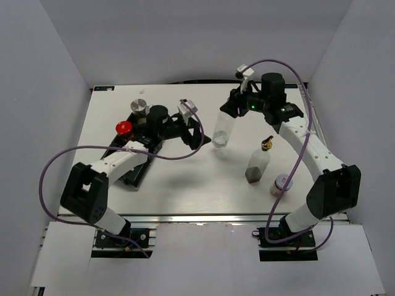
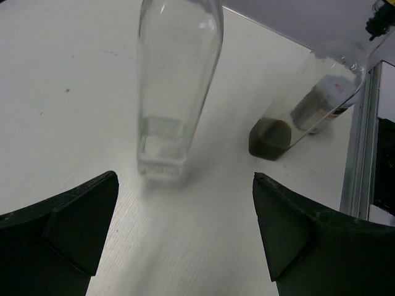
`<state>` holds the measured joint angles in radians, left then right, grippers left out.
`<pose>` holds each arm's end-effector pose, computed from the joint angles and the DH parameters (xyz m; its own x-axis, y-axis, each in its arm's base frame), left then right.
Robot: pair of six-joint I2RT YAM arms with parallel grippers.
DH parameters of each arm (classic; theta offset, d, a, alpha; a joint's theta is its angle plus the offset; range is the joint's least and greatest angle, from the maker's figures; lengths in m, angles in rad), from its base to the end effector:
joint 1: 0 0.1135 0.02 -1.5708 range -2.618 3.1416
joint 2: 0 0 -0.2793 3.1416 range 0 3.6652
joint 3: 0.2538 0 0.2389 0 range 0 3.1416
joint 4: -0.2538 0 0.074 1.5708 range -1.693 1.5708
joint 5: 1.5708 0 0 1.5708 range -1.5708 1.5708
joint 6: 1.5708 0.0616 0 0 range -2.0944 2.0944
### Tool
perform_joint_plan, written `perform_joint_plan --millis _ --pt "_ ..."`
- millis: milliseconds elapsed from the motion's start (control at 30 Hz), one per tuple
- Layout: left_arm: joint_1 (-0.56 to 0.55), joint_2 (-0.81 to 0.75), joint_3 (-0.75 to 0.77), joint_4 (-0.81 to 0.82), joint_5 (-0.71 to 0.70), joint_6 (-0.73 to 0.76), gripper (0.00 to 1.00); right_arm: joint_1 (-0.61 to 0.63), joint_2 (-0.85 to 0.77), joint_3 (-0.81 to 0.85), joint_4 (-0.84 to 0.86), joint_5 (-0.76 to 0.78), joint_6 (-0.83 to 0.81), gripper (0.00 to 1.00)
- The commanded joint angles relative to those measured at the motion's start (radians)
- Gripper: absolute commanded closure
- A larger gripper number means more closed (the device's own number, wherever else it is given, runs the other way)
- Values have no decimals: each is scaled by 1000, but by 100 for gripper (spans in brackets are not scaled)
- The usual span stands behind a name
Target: Organize the condiment bottles
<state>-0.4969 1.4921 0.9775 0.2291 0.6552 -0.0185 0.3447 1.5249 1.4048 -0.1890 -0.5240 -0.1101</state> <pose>0.2869 -0.1983 0.2957 -0.2640 0.1265 -0.9562 0.8872 0.4207 -0.1893 0.3334 0.1524 0.3856 -0.2031 -0.1740 -0.9636 -0.7681 0.6386 0.0466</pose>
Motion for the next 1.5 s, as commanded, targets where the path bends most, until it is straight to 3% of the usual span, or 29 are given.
perform_joint_plan --millis 0,367,467,567,600,667,700,767,800,867,900,933,967,1033,1133,1467 --pt "-34 52 96 93 63 -4 2 56 -20 101 -32 -74 32 100" --pt "-69 71 26 272 101 -17 2 197 -23 152 -90 -131 79 100" --pt "-71 74 36 256 100 -17 2 211 -26 164 -101 -139 90 100" --pt "-72 76 56 199 101 11 17 212 -35 161 -96 -137 101 100" --pt "-72 77 64 193 98 14 30 212 -37 161 -99 -134 101 100" --pt "-72 79 69 190 86 6 42 214 -37 163 -105 -137 102 100" --pt "-72 77 70 193 81 -9 53 214 -37 163 -110 -139 101 100" --pt "-74 77 76 194 77 -20 62 212 -39 166 -121 -130 102 100" --pt "-74 76 78 197 73 -29 73 212 -39 169 -125 -126 101 100" --pt "-75 74 81 214 57 -63 78 212 -37 178 -148 -120 101 100" --pt "-75 73 82 219 28 -73 83 212 -43 178 -150 -111 102 84" --pt "-75 73 85 223 6 -84 100 212 -48 169 -150 -93 102 65" --pt "-75 71 86 222 -20 -102 100 212 -52 165 -148 -78 102 41" --pt "-75 68 86 223 -80 -115 100 212 -71 154 -145 -35 98 21" --pt "-75 62 73 278 -133 -167 100 212 -88 154 -155 28 66 11" --pt "-75 14 63 228 -360 -184 100 208 -152 203 -147 255 21 11"
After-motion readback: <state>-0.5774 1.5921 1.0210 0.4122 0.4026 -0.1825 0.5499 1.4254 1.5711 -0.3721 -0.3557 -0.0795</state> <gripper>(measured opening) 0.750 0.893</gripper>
